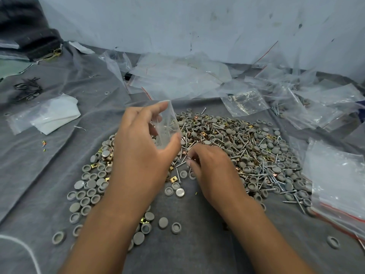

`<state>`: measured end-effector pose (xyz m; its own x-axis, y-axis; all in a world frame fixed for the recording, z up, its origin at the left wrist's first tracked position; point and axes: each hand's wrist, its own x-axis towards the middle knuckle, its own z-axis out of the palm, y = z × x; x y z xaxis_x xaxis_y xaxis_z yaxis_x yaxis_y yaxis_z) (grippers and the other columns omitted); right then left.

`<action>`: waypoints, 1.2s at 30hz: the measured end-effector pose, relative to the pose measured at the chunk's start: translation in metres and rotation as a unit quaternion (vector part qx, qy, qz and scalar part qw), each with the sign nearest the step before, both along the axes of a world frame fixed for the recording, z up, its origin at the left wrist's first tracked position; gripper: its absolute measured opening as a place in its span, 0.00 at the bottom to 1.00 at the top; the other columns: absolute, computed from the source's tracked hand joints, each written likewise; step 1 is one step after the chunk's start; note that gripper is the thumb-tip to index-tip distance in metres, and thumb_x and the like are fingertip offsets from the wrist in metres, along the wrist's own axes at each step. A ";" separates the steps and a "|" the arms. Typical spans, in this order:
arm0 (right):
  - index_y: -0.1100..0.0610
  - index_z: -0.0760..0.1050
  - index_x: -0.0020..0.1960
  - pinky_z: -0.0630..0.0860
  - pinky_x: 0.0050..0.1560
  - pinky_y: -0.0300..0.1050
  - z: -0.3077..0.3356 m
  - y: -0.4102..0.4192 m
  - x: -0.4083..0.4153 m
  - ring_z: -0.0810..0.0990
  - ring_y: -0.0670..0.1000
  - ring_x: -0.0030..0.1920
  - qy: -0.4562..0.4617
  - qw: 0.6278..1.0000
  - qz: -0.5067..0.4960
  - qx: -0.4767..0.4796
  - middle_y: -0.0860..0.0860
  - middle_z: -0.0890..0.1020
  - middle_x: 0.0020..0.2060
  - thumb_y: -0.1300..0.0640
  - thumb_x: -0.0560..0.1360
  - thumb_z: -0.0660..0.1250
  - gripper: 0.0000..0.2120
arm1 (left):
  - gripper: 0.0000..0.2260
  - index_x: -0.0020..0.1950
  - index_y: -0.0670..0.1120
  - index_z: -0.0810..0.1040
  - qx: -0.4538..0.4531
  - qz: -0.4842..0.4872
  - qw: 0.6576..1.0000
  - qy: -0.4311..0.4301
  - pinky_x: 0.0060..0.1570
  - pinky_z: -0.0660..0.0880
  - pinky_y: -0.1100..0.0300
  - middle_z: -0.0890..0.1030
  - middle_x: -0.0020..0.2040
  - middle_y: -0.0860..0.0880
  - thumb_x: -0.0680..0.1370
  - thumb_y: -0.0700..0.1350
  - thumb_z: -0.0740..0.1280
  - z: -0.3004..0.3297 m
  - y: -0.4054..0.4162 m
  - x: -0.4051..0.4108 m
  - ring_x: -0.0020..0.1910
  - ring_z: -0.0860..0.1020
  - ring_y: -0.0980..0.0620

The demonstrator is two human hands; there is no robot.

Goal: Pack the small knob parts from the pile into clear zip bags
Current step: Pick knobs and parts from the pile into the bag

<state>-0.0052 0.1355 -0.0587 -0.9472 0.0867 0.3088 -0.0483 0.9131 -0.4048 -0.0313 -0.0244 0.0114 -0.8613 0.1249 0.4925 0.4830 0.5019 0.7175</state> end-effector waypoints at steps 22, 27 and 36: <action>0.51 0.78 0.56 0.79 0.43 0.40 0.055 0.039 0.016 0.87 0.48 0.51 -0.020 0.794 0.069 -0.604 0.49 0.88 0.50 0.50 0.62 0.77 0.24 | 0.25 0.68 0.53 0.76 -0.093 -0.055 0.994 0.007 0.51 0.62 0.80 0.70 0.51 0.62 0.72 0.49 0.74 -0.009 0.016 0.007 0.49 0.71 0.69; 0.55 0.79 0.54 0.80 0.43 0.35 0.064 0.029 0.020 0.87 0.48 0.47 0.021 0.829 0.129 -0.544 0.52 0.88 0.47 0.56 0.68 0.76 0.15 | 0.26 0.69 0.56 0.75 -0.135 -0.059 0.989 0.015 0.48 0.66 0.73 0.70 0.52 0.59 0.71 0.51 0.73 -0.013 0.020 0.008 0.47 0.70 0.63; 0.52 0.82 0.45 0.82 0.47 0.41 0.062 0.001 0.021 0.86 0.44 0.44 0.186 0.924 0.027 -0.333 0.43 0.86 0.40 0.59 0.71 0.79 0.07 | 0.26 0.69 0.54 0.75 -0.137 -0.057 0.989 0.013 0.50 0.70 0.67 0.71 0.54 0.57 0.71 0.49 0.74 -0.013 0.024 0.010 0.48 0.71 0.60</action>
